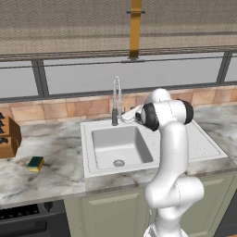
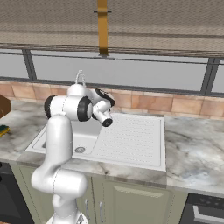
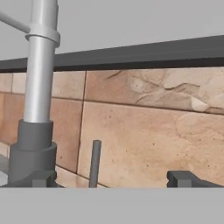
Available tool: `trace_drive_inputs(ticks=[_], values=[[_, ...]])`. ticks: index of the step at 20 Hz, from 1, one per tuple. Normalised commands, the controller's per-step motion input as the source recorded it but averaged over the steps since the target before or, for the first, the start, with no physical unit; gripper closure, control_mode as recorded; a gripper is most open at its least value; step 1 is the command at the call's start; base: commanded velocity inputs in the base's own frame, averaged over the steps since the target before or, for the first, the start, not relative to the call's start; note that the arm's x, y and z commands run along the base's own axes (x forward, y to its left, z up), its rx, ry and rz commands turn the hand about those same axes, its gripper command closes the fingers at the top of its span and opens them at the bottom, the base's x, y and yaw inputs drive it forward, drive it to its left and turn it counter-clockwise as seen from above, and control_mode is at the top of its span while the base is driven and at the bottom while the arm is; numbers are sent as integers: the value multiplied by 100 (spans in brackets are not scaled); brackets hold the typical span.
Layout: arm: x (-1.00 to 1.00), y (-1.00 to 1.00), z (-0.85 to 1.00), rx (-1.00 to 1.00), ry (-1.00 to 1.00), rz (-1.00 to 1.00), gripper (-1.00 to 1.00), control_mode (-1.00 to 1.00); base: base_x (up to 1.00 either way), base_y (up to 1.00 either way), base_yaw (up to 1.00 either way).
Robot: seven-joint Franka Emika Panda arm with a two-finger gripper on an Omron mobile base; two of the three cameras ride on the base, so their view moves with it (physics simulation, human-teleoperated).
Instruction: Soak the sponge with water for a few seconds and then drop it inside the sink.
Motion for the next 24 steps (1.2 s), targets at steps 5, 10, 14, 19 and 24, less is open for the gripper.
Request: trace_drive_inputs(ticks=[5, 10, 14, 19, 24], values=[[24, 0, -1, 0, 0, 0, -100, -100, 0, 0, 0], [30, 0, -8, 0, 0, -1, -100, -100, 0, 0, 0], [26, 0, -13, 0, 0, -3, -100, -100, 0, 0, 0], [22, 0, -19, 0, 0, -5, -100, -100, 0, 0, 0], [14, -3, -19, 0, 0, -7, -100, -100, 0, 0, 0]])
